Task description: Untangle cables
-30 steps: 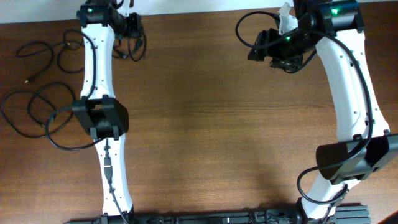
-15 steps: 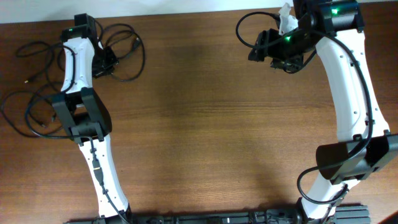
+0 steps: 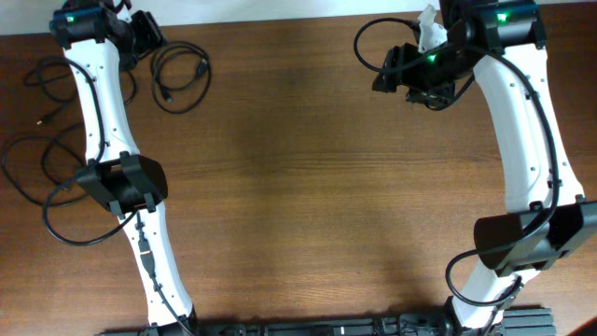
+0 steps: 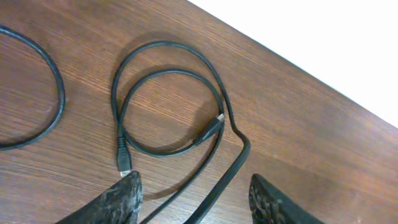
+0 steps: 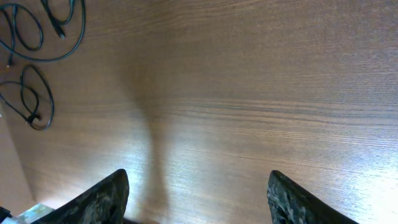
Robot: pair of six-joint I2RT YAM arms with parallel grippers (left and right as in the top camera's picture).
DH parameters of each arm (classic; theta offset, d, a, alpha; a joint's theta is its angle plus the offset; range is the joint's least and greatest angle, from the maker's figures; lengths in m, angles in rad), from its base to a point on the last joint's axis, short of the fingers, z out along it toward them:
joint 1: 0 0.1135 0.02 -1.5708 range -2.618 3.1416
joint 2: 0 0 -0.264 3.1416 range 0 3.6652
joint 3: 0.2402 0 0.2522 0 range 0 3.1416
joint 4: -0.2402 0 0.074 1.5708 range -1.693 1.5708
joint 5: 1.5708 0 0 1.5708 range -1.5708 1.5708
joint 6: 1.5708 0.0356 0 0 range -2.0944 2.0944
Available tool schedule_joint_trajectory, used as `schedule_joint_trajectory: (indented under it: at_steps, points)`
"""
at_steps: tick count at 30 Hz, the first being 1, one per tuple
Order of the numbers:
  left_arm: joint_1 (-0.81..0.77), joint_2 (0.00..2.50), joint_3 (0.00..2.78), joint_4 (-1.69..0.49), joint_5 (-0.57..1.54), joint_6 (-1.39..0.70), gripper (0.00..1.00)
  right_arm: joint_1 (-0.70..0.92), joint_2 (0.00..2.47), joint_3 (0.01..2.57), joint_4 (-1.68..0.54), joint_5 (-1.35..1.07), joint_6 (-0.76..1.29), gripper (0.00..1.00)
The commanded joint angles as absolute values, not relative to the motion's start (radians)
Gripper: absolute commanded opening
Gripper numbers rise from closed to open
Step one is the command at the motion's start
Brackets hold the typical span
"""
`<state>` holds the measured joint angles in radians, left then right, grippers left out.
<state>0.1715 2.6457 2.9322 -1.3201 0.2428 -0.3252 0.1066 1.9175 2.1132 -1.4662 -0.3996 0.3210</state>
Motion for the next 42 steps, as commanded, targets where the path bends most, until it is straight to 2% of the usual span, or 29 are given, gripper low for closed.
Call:
schedule_joint_trajectory:
  at_steps: [1,2,4,5,7,9,11,12,17,19,22,26,30,34,37,39,42]
  points:
    - [0.166,2.638,2.885,-1.275,0.273,-0.282,0.50,0.113,1.911,2.130,-1.467,-0.387,0.319,0.69]
    - [0.163,2.638,2.863,-1.256,0.266,-0.267,0.49,0.113,1.911,2.130,-1.467,-0.387,0.319,0.69]
    - [0.164,2.638,2.823,-1.233,0.215,-0.268,0.40,0.113,1.911,2.130,-1.467,-0.387,0.319,0.69]
    - [0.165,2.638,2.803,-1.231,0.178,-0.268,0.31,0.113,1.911,2.130,-1.467,-0.387,0.319,0.69]
    - [0.167,2.638,2.741,-1.226,0.168,-0.263,0.31,0.113,1.911,2.130,-1.462,-0.387,0.319,0.69]
    - [0.167,2.638,2.681,-1.207,0.152,-0.230,0.24,0.113,1.911,2.130,-1.461,-0.387,0.319,0.69]
    - [0.173,2.638,2.612,-1.204,0.064,-0.231,0.02,0.113,1.911,2.130,-1.464,-0.387,0.319,0.69]
    - [0.181,2.638,2.602,-1.205,0.053,-0.231,0.00,0.113,1.911,2.130,-1.464,-0.387,0.319,0.69]
    - [0.231,2.638,2.598,-1.228,0.088,-0.230,0.00,0.113,1.911,2.130,-1.463,-0.387,0.319,0.69]
    - [0.239,2.632,2.610,-1.235,0.236,-0.218,0.00,0.113,1.911,2.130,-1.463,-0.387,0.319,0.69]
    - [0.239,2.589,2.690,-1.198,0.570,-0.048,0.00,0.113,1.911,2.130,-1.464,-0.387,0.319,0.69]
    - [0.216,2.552,2.754,-1.199,0.666,-0.047,0.00,0.113,1.911,2.130,-1.462,-0.387,0.319,0.69]
    - [0.131,2.573,2.691,-1.320,0.547,0.024,0.00,0.113,1.911,2.130,-1.463,-0.387,0.319,0.69]
    - [0.053,2.573,2.583,-1.342,0.210,0.028,0.00,0.113,1.911,2.130,-1.470,-0.387,0.319,0.69]
    - [0.075,2.573,2.546,-1.302,0.025,-0.022,0.00,0.113,1.911,2.130,-1.474,-0.387,0.319,0.69]
    - [0.113,2.573,2.545,-1.296,-0.128,-0.130,0.00,0.113,1.911,2.130,-1.475,-0.387,0.319,0.69]
    - [0.170,2.573,2.521,-1.316,-0.199,-0.293,0.00,0.113,1.911,2.130,-1.475,-0.387,0.319,0.69]
